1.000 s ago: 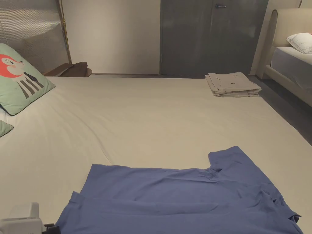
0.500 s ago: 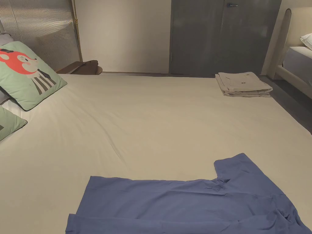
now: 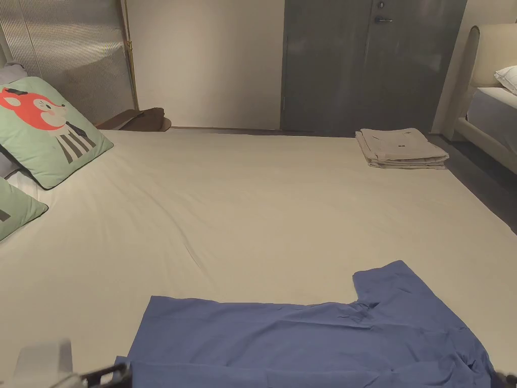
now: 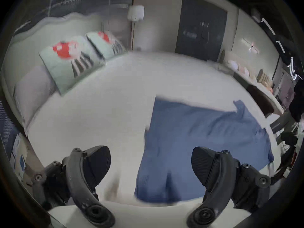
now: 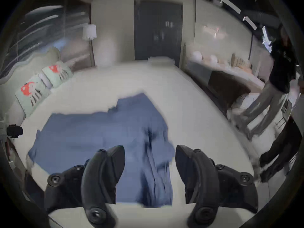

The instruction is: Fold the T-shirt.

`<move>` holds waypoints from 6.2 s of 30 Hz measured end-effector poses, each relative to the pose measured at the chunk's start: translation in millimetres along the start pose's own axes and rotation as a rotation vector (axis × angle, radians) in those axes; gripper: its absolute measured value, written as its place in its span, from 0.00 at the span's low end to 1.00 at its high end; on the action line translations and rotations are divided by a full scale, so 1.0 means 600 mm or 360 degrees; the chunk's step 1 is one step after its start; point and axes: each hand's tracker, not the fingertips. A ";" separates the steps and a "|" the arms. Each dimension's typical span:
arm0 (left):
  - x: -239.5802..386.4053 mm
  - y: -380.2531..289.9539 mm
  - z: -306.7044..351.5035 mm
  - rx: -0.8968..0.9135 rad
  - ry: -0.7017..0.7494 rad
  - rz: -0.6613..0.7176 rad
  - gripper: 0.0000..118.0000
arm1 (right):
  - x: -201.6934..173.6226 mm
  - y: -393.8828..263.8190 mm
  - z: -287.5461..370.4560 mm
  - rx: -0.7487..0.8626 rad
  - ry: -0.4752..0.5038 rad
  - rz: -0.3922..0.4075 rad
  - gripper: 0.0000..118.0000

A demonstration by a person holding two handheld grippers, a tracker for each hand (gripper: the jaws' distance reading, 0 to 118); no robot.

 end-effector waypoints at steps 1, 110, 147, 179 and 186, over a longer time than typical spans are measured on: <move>0.014 0.017 0.005 0.0103 -0.0003 -0.0023 0.86 | -0.016 0.022 0.003 0.0118 0.0001 0.0014 0.59; -0.066 0.006 -0.054 -0.0664 -0.0067 -0.0125 0.05 | 0.034 0.060 -0.086 -0.0947 0.0291 0.0371 0.01; 0.049 0.029 0.075 0.0662 0.0008 -0.0023 0.48 | -0.098 0.046 0.038 0.0627 -0.0151 0.0027 0.45; -0.251 -0.072 -0.157 -0.0661 -0.1002 0.1003 0.93 | -0.175 0.022 0.000 0.0510 -0.0114 0.0066 0.00; -0.174 -0.096 -0.141 -0.0724 -0.1154 0.1053 0.92 | -0.193 0.023 0.010 0.0496 -0.0111 0.0101 0.00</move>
